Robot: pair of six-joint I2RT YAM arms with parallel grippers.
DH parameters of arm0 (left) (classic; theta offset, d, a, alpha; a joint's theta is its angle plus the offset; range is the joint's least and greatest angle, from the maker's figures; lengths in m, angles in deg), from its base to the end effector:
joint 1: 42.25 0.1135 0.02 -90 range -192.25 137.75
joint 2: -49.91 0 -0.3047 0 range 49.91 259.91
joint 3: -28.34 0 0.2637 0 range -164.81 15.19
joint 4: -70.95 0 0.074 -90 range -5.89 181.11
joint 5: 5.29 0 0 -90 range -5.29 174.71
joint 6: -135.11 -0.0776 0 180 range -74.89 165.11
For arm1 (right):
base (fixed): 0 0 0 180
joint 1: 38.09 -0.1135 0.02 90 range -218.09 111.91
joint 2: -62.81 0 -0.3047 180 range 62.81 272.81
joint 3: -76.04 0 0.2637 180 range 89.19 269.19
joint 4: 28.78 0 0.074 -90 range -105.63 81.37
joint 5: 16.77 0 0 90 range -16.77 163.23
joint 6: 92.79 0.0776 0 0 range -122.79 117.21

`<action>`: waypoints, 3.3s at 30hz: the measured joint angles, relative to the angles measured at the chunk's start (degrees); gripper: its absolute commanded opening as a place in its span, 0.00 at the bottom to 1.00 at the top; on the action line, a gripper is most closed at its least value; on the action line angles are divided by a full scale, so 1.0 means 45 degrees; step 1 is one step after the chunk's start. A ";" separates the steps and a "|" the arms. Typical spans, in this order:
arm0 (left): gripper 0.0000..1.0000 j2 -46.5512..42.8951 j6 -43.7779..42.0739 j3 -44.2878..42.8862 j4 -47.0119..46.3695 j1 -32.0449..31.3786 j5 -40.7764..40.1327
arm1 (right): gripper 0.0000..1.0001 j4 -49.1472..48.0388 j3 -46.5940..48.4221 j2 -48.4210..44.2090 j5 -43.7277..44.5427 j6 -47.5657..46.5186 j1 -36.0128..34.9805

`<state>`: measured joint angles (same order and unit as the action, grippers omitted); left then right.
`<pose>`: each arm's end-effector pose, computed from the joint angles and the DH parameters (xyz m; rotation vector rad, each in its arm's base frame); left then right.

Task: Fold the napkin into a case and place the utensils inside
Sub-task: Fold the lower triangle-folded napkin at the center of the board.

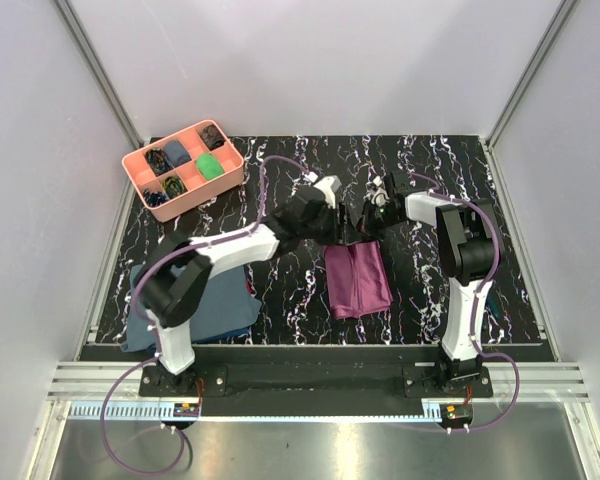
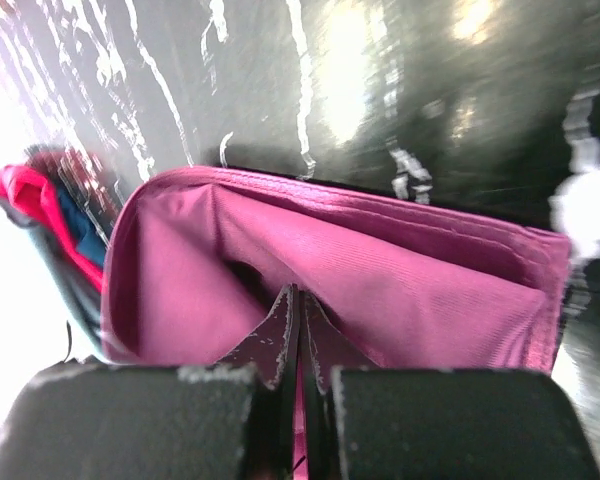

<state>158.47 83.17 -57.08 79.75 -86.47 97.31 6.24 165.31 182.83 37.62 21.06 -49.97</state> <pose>0.3369 -0.3514 0.2195 0.2651 2.2959 -1.0341 0.4363 0.1380 0.1175 0.0983 2.7590 1.0233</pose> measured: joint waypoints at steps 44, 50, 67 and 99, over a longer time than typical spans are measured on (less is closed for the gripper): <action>0.64 0.1962 0.0107 -0.1865 0.1962 0.1039 0.2084 | 0.14 0.1554 -0.1200 -0.1613 0.2001 -0.0787 0.0117; 0.57 0.0690 -0.2093 -0.3230 0.3963 0.0457 0.0408 | 0.14 0.1540 -0.1209 -0.1656 0.2040 -0.0816 0.0117; 0.48 0.3109 -0.7431 -0.6280 0.7145 -0.0495 -0.2079 | 0.14 0.1535 -0.1209 -0.1661 0.2045 -0.0923 0.0117; 0.42 0.4590 -0.8548 -0.6941 0.6339 -0.0427 -0.1831 | 0.12 0.1530 -0.1224 -0.1661 0.2040 -0.0923 0.0131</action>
<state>179.12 44.70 -88.32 108.27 -88.40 89.07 13.12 159.80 175.36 46.80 16.91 -49.38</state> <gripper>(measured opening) 0.433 0.120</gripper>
